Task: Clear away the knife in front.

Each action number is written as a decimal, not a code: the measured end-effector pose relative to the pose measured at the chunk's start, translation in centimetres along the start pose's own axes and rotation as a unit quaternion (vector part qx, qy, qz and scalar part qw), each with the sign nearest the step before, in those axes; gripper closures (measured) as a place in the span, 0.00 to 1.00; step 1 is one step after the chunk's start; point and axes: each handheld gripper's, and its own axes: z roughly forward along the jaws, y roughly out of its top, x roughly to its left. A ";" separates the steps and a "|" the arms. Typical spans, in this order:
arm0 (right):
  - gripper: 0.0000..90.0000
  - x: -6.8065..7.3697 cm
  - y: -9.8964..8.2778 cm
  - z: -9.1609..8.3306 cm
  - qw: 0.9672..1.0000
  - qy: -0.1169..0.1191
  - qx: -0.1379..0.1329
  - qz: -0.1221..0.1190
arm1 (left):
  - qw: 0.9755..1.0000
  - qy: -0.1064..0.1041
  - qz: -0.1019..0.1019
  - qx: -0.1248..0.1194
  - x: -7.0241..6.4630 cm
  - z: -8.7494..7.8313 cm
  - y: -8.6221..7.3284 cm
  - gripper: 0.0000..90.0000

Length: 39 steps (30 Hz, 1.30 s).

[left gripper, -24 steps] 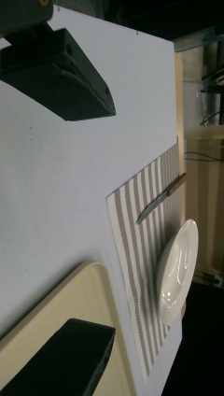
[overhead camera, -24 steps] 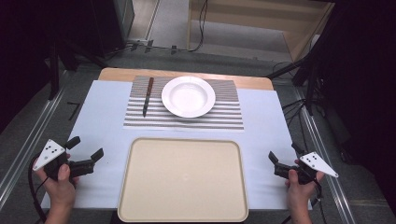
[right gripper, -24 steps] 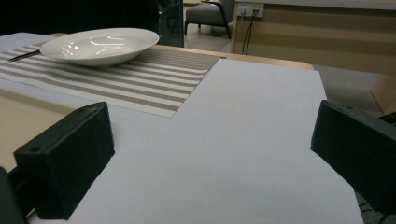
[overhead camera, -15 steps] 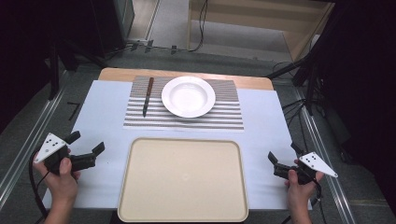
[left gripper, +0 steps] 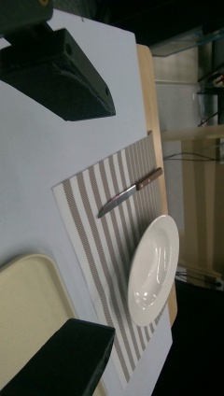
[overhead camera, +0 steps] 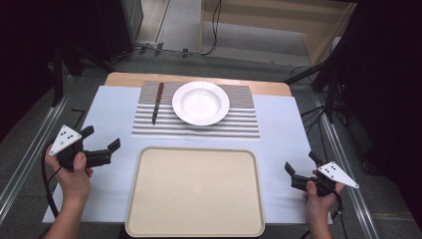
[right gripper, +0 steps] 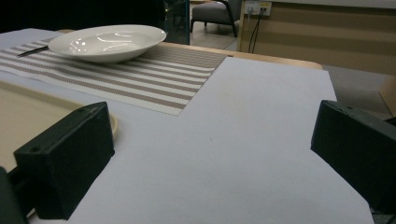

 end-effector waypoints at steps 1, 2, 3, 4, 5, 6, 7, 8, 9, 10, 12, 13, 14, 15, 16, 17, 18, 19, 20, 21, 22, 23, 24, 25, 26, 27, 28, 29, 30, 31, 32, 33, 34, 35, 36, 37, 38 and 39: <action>0.00 0.0 0.0 0.0 1.000 0.000 0.000 -0.001 | 1.000 -0.001 0.004 0.001 -0.1 0.3 0.3 0.00; 0.00 0.0 0.0 0.0 1.000 0.000 0.000 -0.001 | 1.000 -0.001 0.004 0.001 -0.1 0.3 0.3 0.00; 0.00 0.0 0.0 0.0 1.000 0.000 0.000 0.000 | 1.000 -0.005 0.010 0.002 -0.3 0.8 0.8 0.00; 0.00 0.0 0.0 0.0 1.000 0.000 0.000 0.000 | 1.000 -0.005 0.010 0.002 -0.3 0.8 0.8 0.00; 0.00 0.0 0.0 0.0 1.000 0.001 0.000 0.000 | 1.000 -0.008 0.012 0.003 -0.4 1.2 1.1 0.00; 0.00 0.0 0.0 0.0 1.000 0.001 0.000 0.000 | 1.000 -0.010 0.011 0.002 -0.5 1.4 1.3 0.00; 0.00 0.0 0.0 0.0 1.000 0.002 0.000 0.000 | 1.000 -0.014 0.013 0.002 -0.6 1.7 1.6 0.00; 0.00 0.0 0.0 0.0 1.000 0.004 0.000 0.000 | 1.000 -0.016 0.012 0.002 -0.7 1.9 1.8 0.00; 0.00 0.0 0.0 0.0 1.000 0.004 0.000 0.000 | 1.000 -0.018 0.014 0.003 -0.7 2.2 2.0 0.00; 0.00 0.0 0.0 0.0 1.000 0.004 0.000 -0.001 | 1.000 -0.020 0.019 0.007 -0.9 2.8 2.4 0.00; 0.00 0.1 0.0 0.0 1.000 0.005 0.000 -0.002 | 0.999 -0.023 0.020 0.008 -0.9 3.2 2.6 0.00; 0.00 0.1 0.0 0.1 1.000 0.005 0.000 -0.002 | 0.999 -0.026 0.018 0.010 -1.0 3.7 2.8 0.00; 0.00 0.1 0.0 0.1 1.000 0.005 0.000 -0.002 | 0.999 -0.026 0.018 0.010 -1.0 3.7 2.8 0.00; 0.00 0.1 0.0 0.1 1.000 0.006 -0.001 -0.003 | 0.999 -0.028 0.020 0.012 -1.0 4.3 3.0 0.00; 0.00 0.1 0.0 0.1 1.000 0.006 -0.001 -0.003 | 0.999 -0.028 0.020 0.012 -1.0 4.3 3.0 0.00; 0.00 0.1 0.0 0.1 1.000 0.006 -0.001 -0.003 | 0.999 -0.030 0.022 0.015 -1.1 4.7 3.2 0.00; 0.00 0.1 0.0 0.1 1.000 0.006 0.000 -0.003 | 0.999 -0.030 0.023 0.015 -1.1 4.9 3.4 0.00; 0.00 0.1 0.0 0.1 1.000 0.006 -0.001 -0.003 | 0.999 -0.030 0.023 0.013 -1.1 5.1 3.5 0.00; 0.00 0.1 0.0 0.1 1.000 0.006 -0.001 -0.003 | 0.999 -0.032 0.024 0.014 -1.1 5.3 3.7 0.00; 0.00 0.1 0.0 0.1 1.000 0.006 0.000 -0.003 | 0.999 -0.031 0.026 0.014 -1.1 5.6 3.9 0.00; 0.00 0.2 0.0 0.1 1.000 0.006 -0.001 -0.004 | 0.999 -0.031 0.028 0.015 -1.1 5.9 4.1 0.00; 0.00 0.2 0.0 0.1 1.000 0.005 -0.001 -0.005 | 0.999 -0.033 0.028 0.015 -1.0 6.3 4.4 0.00; 0.00 0.1 0.0 0.1 1.000 0.006 0.000 -0.006 | 0.999 -0.033 0.026 0.016 -1.0 6.6 4.6 0.00; 0.00 0.1 0.0 0.1 1.000 0.006 0.000 -0.006 | 0.999 -0.033 0.026 0.016 -1.0 6.6 4.6 0.00; 0.00 0.1 0.0 0.1 1.000 0.006 0.000 -0.007 | 0.999 -0.034 0.024 0.018 -0.8 7.2 4.9 0.00; 0.00 0.2 0.0 0.1 1.000 0.006 0.000 -0.006 | 0.999 -0.033 0.024 0.019 -0.7 7.5 5.0 0.00; 0.00 0.2 0.0 0.1 1.000 0.007 0.001 -0.005 | 0.999 -0.032 0.024 0.020 -0.7 7.8 5.2 0.00; 0.00 0.2 0.0 0.1 1.000 0.007 0.001 -0.005 | 0.999 -0.032 0.024 0.020 -0.7 7.8 5.2 0.00; 0.00 0.2 0.0 0.1 1.000 0.008 0.001 -0.005 | 0.999 -0.032 0.023 0.024 -0.5 8.4 5.4 0.00; 0.00 0.2 0.0 0.1 1.000 0.008 0.002 -0.005 | 0.999 -0.032 0.022 0.025 -0.5 8.7 5.5 0.00; 0.00 0.2 0.0 0.1 1.000 0.009 0.001 -0.005 | 0.999 -0.032 0.021 0.027 -0.4 9.0 5.6 0.00; 0.00 0.2 0.0 0.1 1.000 0.009 0.001 -0.006 | 0.999 -0.031 0.020 0.029 -0.3 9.4 5.7 0.00; 0.00 0.2 0.0 0.1 1.000 0.009 0.001 -0.006 | 0.999 -0.031 0.020 0.029 -0.3 9.4 5.7 0.00; 0.00 0.2 0.0 0.1 1.000 0.010 0.001 -0.005 | 0.999 -0.031 0.015 0.031 -0.2 10.0 5.9 0.00; 0.00 0.2 0.0 0.1 1.000 0.010 0.001 -0.005 | 0.999 -0.031 0.015 0.031 -0.2 10.0 5.9 0.00; 0.00 0.2 0.0 0.1 1.000 0.010 0.001 -0.005 | 0.999 -0.031 0.013 0.034 0.0 10.6 6.0 0.00; 0.00 0.1 0.0 0.1 1.000 0.010 0.001 -0.005 | 0.999 -0.031 0.012 0.036 0.1 10.9 6.0 0.00; 0.00 0.2 0.0 0.1 1.000 0.010 0.001 -0.005 | 0.999 -0.031 0.012 0.036 0.1 10.9 6.0 0.00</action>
